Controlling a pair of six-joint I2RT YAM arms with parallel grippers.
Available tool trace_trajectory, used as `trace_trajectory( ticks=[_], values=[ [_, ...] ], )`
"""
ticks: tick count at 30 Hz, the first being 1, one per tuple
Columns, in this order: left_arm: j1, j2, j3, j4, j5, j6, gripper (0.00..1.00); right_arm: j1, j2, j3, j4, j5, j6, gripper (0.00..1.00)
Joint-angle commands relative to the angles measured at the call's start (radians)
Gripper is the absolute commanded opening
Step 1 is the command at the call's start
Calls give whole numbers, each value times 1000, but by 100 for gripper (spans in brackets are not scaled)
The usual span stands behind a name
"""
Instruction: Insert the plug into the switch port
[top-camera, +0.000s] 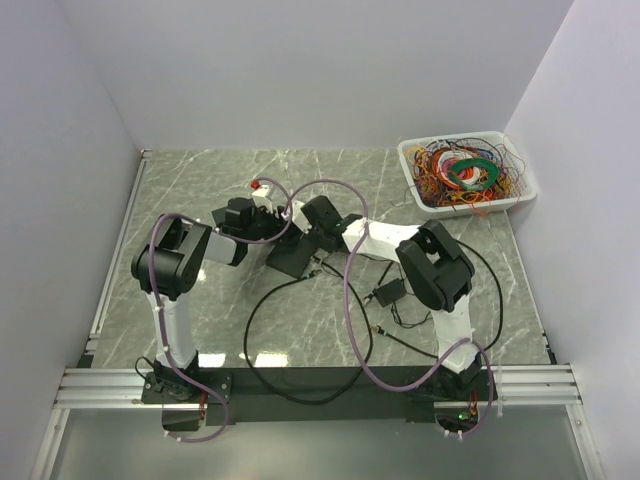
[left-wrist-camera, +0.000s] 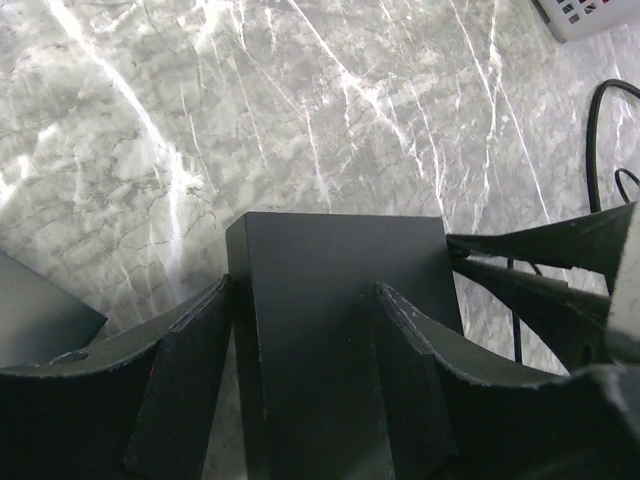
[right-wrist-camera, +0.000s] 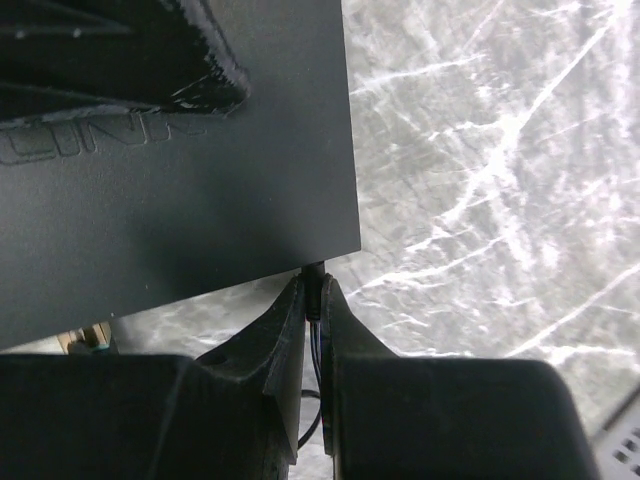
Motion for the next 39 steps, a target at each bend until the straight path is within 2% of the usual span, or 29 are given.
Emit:
trace_trajectory(
  ticks=[1, 11, 19, 24, 26, 30, 39],
  values=[
    [-32, 22, -2, 10, 101, 14, 62, 8, -37, 12, 162, 61, -69, 0],
    [-73, 27, -14, 35, 186, 65, 61, 5, -51, -39, 328, -33, -138, 0],
    [-90, 47, -36, 107, 321, 80, 62, 7, -81, -109, 487, -169, -157, 0],
    [-101, 51, -53, 165, 439, 80, 63, 10, -107, -185, 607, -150, -197, 0],
    [-110, 50, -53, 153, 451, 93, 63, 8, -106, -197, 632, -136, -212, 0],
    [-165, 53, -4, -17, 378, 194, 63, 14, -112, -206, 690, -116, -241, 0],
    [-192, 64, 13, -63, 381, 225, 63, 51, -120, -232, 856, -71, -329, 0]
  ],
)
